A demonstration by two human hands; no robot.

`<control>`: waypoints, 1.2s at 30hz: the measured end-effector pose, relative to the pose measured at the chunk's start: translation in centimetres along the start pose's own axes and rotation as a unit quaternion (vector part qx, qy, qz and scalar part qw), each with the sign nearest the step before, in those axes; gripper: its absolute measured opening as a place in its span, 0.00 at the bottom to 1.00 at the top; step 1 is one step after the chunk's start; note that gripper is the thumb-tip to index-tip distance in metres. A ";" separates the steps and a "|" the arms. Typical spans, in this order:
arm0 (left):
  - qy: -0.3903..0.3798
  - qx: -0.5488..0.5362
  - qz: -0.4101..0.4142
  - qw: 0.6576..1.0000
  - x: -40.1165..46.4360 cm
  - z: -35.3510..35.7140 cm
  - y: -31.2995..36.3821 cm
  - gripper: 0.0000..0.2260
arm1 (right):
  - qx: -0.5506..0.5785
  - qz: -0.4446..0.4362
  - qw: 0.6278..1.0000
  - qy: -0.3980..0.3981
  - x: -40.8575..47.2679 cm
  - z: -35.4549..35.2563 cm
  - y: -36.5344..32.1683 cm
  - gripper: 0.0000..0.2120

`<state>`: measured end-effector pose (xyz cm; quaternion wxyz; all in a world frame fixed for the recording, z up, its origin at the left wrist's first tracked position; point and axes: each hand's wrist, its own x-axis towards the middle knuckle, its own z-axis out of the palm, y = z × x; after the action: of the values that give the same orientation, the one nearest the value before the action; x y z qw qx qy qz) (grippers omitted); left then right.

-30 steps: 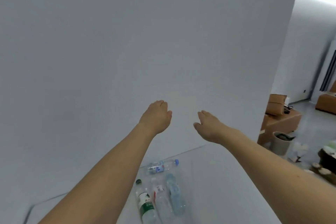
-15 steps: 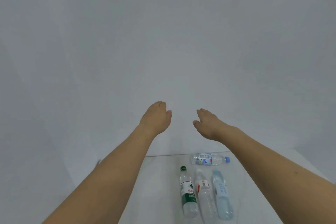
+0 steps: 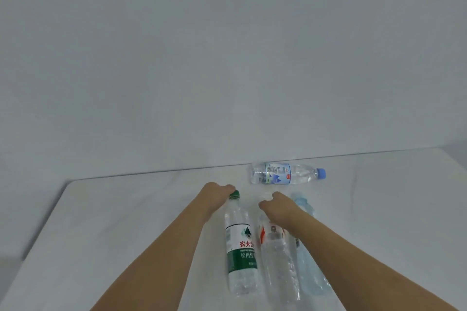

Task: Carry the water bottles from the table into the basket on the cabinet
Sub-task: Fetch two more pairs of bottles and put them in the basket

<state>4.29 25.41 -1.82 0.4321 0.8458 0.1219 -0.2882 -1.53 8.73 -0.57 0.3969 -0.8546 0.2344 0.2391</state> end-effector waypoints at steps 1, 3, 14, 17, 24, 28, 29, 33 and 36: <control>-0.020 -0.015 -0.011 1.000 1.5 1.1 -1.1 0.17 | 0.010 0.012 1.000 -0.003 1.4 1.0 0.7 0.11; -0.025 -0.024 -0.012 0.999 3.6 2.9 -3.0 0.22 | 0.018 0.027 0.999 0.001 3.8 2.8 1.7 0.11; -0.018 -0.143 -0.012 0.990 6.5 3.5 -5.7 0.23 | 0.133 0.050 0.988 0.055 8.3 4.5 3.9 0.17; -0.078 -0.225 -0.001 0.971 5.3 2.7 -5.7 0.18 | 0.148 0.063 0.987 0.015 7.8 4.0 3.5 0.13; 0.073 -0.326 0.070 0.940 -3.6 0.8 -2.3 0.08 | 0.194 -0.018 0.981 0.024 -0.4 2.0 -0.2 0.05; 0.174 -0.234 0.203 0.935 -12.2 -3.0 1.7 0.09 | 0.190 -0.131 0.972 0.043 -8.1 -0.9 -3.6 0.02; 0.205 -0.213 0.227 0.928 -14.3 -4.4 2.8 0.08 | 0.188 -0.154 0.969 0.056 -10.2 -1.9 -4.8 0.03; 0.297 -0.162 0.283 0.898 -23.0 -9.4 6.7 0.07 | 0.215 -0.240 0.941 0.102 -18.3 -6.9 -9.9 0.07; 0.334 -0.168 0.303 0.877 -28.7 -11.6 7.3 0.06 | 0.189 -0.289 0.931 0.117 -23.8 -8.3 -12.6 0.06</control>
<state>-11.01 31.60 25.32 0.5675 0.8021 0.0429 0.1809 -10.75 14.48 25.46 0.5729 -0.8164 0.0627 -0.0361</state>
